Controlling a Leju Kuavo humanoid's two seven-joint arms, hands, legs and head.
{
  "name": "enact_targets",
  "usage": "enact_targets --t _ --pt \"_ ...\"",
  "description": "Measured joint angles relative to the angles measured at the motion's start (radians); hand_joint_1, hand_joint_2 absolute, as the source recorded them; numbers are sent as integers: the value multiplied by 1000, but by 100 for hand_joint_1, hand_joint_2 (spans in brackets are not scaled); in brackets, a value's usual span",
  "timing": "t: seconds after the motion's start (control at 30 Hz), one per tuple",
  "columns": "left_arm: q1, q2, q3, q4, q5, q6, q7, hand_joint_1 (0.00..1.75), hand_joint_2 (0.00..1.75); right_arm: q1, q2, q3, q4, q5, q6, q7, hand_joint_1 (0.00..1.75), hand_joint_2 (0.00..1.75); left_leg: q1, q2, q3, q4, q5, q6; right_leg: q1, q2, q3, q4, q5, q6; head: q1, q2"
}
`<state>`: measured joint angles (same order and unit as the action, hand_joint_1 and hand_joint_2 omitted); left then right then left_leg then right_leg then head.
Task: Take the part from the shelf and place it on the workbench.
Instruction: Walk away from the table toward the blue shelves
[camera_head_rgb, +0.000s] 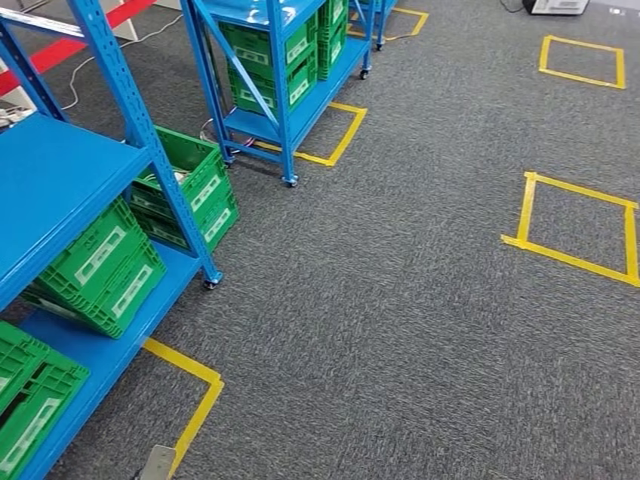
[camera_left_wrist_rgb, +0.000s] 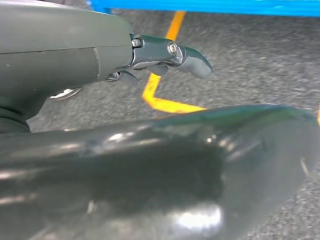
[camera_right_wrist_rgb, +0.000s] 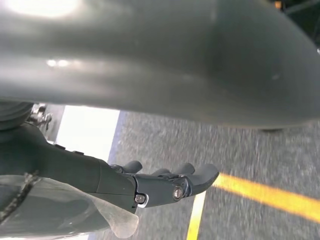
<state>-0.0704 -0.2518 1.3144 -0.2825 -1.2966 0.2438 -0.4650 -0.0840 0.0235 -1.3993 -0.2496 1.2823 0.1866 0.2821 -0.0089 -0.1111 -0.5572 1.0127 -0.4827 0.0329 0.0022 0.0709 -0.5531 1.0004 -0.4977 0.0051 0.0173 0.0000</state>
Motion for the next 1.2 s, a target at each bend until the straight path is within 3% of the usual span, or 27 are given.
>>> enact_targets --t 0.07,0.13,0.2,0.23,0.27,0.3,0.37,0.43,0.5,0.57,0.63,0.7,0.73,0.77,0.8,0.83,0.87,0.93,1.0,1.07,1.1,1.13,1.2 --pt "6 1 0 0 3 0 1 0 0 -2 -1 0 -3 -5 0 -2 0 0 3 -10 -4 1 -1 -9 -1 -18 9 -11 2 -2 0 0" --pt "8 1 0 0 7 2 1 0 0 -1 -1 0 -6 -9 2 2 0 0 1 28 -19 38 -31 -21 -5 -43 17 -24 6 -8 -3 0" --pt "4 2 0 0 9 4 -1 0 0 3 -1 0 -9 -11 7 3 0 0 3 82 -68 148 -96 -33 -5 -72 22 -29 5 -14 -7 0" --pt "3 2 0 0 10 4 -1 0 0 5 -1 0 -10 -11 8 3 0 0 7 93 -98 213 -125 -39 -5 -88 23 -28 3 -16 -8 0" --pt "4 2 0 0 10 4 -2 0 0 6 -1 0 -11 -11 9 3 0 0 11 98 -119 259 -138 -45 -5 -102 25 -28 1 -16 -8 0" --pt "6 2 0 0 10 5 -2 0 0 5 -1 0 -12 -11 9 3 0 0 15 102 -124 273 -132 -49 -5 -115 27 -28 -1 -15 -8 0" --pt "8 3 0 0 14 6 -1 0 0 4 -1 0 -13 -4 9 3 0 0 20 117 -78 184 -69 -54 -7 -139 33 -26 -7 -9 -8 0" --pt "8 7 0 0 31 4 0 0 0 2 -1 1 -13 15 7 3 0 0 17 157 -12 54 -17 -50 -5 -159 41 -22 -16 0 -9 0" --pt "10 12 3 0 58 -8 1 0 0 -3 1 2 -13 42 -2 3 0 0 11 176 11 1 -8 -35 0 -178 46 -18 -22 10 -9 0" --pt "17 19 12 0 82 -24 1 0 0 -12 6 4 -12 68 -18 5 0 0 9 158 8 -3 -6 -19 -1 -194 48 -17 -27 18 -10 0" --pt "22 27 23 -2 103 -34 -2 0 0 -23 14 5 -10 91 -35 10 0 0 12 138 9 -9 0 -6 -6 -164 33 14 -55 28 -6 0" --pt "22 33 33 -4 119 -42 -6 0 0 -30 23 6 -4 107 -54 10 0 0 14 116 6 -11 5 2 -11 -103 -19 128 -118 34 -1 0" --pt "21 35 37 -5 122 -45 -8 0 0 -32 27 6 -1 112 -62 9 0 0 14 104 4 -11 7 5 -12 -84 -56 204 -149 35 0 0" --pt "22 38 40 -5 124 -48 -11 0 0 -35 32 7 1 115 -69 9 0 0 14 91 4 -11 7 6 -12 -76 -89 267 -168 36 0 0" --pt "23 41 42 -5 124 -49 -13 0 0 -37 35 7 4 117 -74 10 0 0 14 79 4 -10 8 6 -12 -73 -109 299 -168 35 0 0" --pt "23 44 44 -5 124 -50 -15 0 0 -41 40 7 6 118 -77 10 0 0 14 65 5 -10 8 6 -13 -72 -110 292 -149 34 0 0" --pt "24 47 45 -5 123 -51 -17 0 0 -44 43 7 7 119 -80 11 0 0 14 52 7 -10 7 5 -14 -67 -93 245 -112 33 0 0" --pt "22 53 45 -6 121 -56 -21 0 0 -50 48 8 9 117 -83 11 0 0 13 26 8 -7 5 -2 -19 -31 -30 102 -38 30 0 0" --pt "20 58 45 -8 118 -60 -24 0 0 -53 52 8 11 115 -85 6 0 0 12 4 2 -2 5 -15 -23 2 10 16 -17 27 0 0" --pt "22 62 45 -9 115 -62 -25 0 0 -54 58 8 12 112 -85 3 0 0 14 -17 -6 -2 10 -29 -22 -6 20 4 -20 19 -1 0" --pt "23 64 45 -9 114 -62 -24 0 0 -55 62 8 12 111 -86 4 0 0 15 -14 -9 1 7 -35 -22 -18 22 2 -18 14 -1 0" --pt "24 66 46 -9 113 -62 -23 0 0 -54 65 9 13 110 -86 6 0 0 15 3 -16 16 -4 -40 -22 -30 23 0 -17 7 -4 0" --pt "22 67 46 -10 111 -61 -21 0 0 -51 68 9 13 108 -87 8 0 0 13 60 -52 100 -58 -48 -22 -60 25 -3 -17 -4 -11 0"
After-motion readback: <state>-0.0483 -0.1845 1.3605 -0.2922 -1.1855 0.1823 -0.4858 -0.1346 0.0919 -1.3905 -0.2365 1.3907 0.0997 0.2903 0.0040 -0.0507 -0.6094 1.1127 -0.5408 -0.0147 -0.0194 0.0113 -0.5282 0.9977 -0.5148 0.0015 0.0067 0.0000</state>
